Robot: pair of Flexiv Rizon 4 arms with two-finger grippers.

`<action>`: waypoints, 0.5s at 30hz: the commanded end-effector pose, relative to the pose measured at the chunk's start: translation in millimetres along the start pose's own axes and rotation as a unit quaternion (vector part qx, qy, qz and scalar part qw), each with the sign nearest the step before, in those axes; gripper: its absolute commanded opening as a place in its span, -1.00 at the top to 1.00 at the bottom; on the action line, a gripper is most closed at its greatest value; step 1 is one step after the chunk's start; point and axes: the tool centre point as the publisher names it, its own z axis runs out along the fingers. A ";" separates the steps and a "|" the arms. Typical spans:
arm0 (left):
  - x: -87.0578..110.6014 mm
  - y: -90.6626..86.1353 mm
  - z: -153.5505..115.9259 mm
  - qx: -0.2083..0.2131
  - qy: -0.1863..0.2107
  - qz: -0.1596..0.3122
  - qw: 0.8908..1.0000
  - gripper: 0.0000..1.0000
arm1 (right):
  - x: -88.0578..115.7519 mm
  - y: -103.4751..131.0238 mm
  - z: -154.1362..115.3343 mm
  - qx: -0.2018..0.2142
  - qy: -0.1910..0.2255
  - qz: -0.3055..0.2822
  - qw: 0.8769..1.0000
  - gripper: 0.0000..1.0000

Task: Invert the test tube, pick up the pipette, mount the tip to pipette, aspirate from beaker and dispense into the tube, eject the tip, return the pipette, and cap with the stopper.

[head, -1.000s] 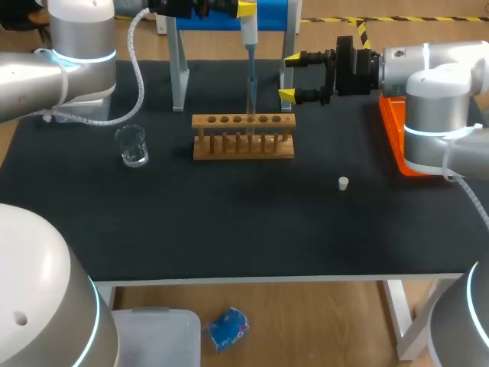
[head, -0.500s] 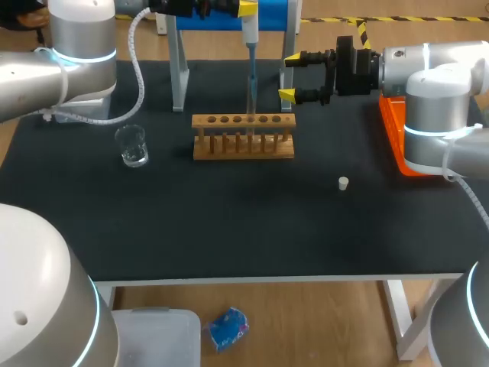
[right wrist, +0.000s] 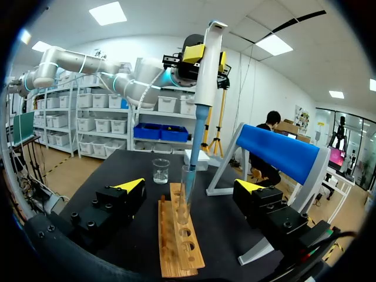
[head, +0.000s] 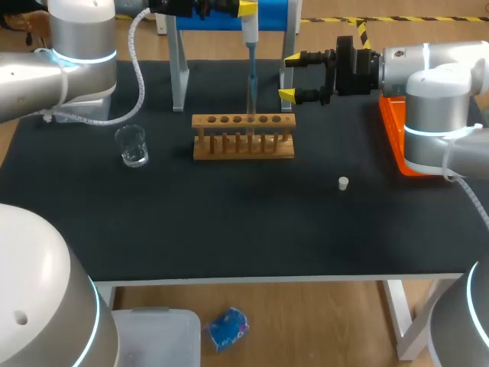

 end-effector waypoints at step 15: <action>4.0 -1.1 0.3 -0.013 -0.005 0.007 1.000 1.00 | 0.4 -0.3 0.1 -0.001 -0.001 0.000 1.000 -1.00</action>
